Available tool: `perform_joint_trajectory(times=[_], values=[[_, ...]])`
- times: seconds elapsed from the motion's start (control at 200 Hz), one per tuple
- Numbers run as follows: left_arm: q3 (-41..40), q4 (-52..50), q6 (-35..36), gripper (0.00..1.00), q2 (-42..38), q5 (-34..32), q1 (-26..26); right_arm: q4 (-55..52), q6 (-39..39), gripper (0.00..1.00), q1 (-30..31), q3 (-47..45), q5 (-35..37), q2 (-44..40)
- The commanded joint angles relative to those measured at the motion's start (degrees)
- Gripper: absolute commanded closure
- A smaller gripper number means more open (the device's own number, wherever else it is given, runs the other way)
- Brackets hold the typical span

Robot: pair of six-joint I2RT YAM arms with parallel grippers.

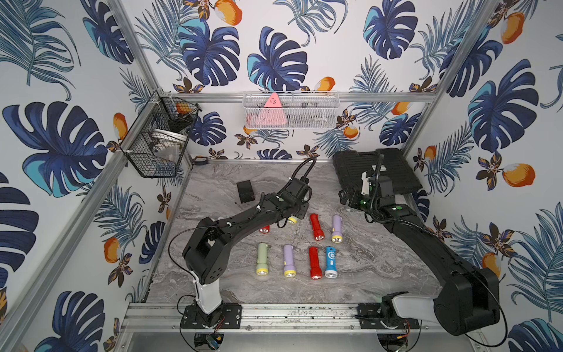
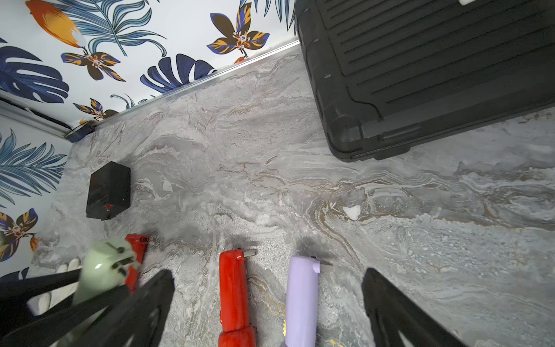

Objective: Close the plug at the bottom of the flashlight
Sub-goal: Pick up the flashlight from the center of the board, then close the plug of the flashlight.

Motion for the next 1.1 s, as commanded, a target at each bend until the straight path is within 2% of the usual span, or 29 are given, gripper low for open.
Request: perform_joint_trajectory(times=[0.0, 0.045, 0.18, 0.255, 0.395, 0.485, 0.55, 0.63, 0.766, 0.851, 0.966, 1.091], values=[[-3.3, 10.6, 5.5, 1.0, -4.6, 5.5, 0.2, -0.6, 0.1, 0.0, -0.4, 1.2, 2.3, 0.5], [-5.8, 14.9, 7.5, 1.0, -7.0, 7.0, 0.2, -0.1, 0.0, 0.0, -0.4, 1.4, 2.7, 0.5], [-13.5, 27.3, 7.1, 1.0, -13.8, 9.7, 0.5, 3.1, -1.0, 0.0, -0.5, 1.0, 2.2, -0.2], [-16.4, 32.3, 8.2, 1.0, -16.1, 13.9, 0.8, 3.2, -1.3, 0.0, -0.6, 1.9, 0.8, -0.6], [-21.9, 40.0, 8.5, 1.0, -19.4, 17.1, 1.2, 2.5, -4.2, 0.0, -0.6, 4.2, -8.6, -1.6], [-28.4, 49.6, 8.6, 1.0, -21.8, 21.6, 2.2, 3.9, -4.3, 0.0, -0.6, 4.1, -14.4, -2.7], [-35.2, 61.4, 8.1, 1.0, -23.2, 25.7, 3.3, 3.8, -4.9, 0.0, -0.6, 4.7, -18.3, -3.0], [-43.7, 80.9, 5.6, 1.0, -22.7, 31.1, 5.5, 3.1, -5.2, 0.0, -0.5, 5.8, -23.5, -2.9], [-51.5, 108.8, -6.9, 1.0, -16.4, 41.4, 11.0, 1.9, -6.9, 0.0, 0.3, 6.7, -32.1, -3.5], [-51.8, 109.1, -8.5, 1.0, -15.7, 46.3, 11.5, 1.1, -8.7, 0.01, 3.0, 6.8, -34.1, -4.6], [-53.1, 109.2, -8.8, 1.0, -17.3, 49.0, 11.3, -1.3, -12.4, 0.01, 7.2, 6.8, -34.8, -5.8], [-53.0, 109.2, -11.3, 1.0, -18.7, 53.4, 11.3, -0.5, -12.9, 0.03, 8.4, 6.6, -39.4, -6.4]])
